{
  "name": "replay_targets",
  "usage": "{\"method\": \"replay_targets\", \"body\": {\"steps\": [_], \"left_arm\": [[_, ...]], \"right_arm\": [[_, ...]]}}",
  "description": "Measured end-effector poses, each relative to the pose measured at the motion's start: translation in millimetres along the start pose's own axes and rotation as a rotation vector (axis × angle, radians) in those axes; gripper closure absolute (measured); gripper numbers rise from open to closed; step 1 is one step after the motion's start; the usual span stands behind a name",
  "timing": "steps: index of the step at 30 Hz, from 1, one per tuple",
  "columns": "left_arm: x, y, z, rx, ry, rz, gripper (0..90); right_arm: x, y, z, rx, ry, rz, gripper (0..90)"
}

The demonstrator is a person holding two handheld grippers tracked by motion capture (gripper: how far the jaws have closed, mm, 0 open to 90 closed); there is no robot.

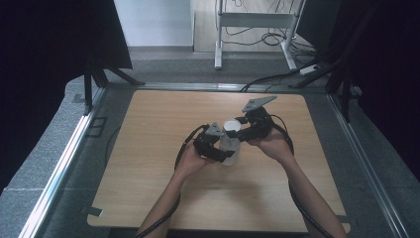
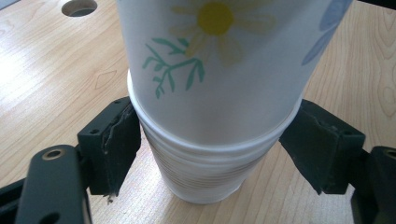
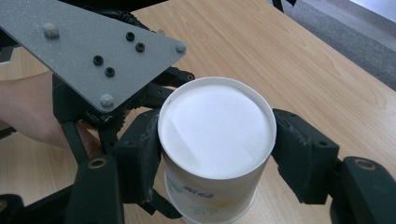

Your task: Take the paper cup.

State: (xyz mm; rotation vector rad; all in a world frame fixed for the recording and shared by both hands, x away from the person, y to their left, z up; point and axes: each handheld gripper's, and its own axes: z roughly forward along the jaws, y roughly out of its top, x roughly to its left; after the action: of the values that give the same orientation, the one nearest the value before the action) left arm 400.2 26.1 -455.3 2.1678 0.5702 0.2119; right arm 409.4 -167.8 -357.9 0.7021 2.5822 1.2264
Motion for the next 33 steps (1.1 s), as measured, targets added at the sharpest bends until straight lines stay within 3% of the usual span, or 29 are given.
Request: {"method": "replay_targets", "body": {"steps": [33], "left_arm": [[-0.1,-0.3,-0.5,0.005,0.008,0.015,20.9]], "right_arm": [[2.8,26.3,-33.1,-0.064,0.012,-0.006,37.0]]}}
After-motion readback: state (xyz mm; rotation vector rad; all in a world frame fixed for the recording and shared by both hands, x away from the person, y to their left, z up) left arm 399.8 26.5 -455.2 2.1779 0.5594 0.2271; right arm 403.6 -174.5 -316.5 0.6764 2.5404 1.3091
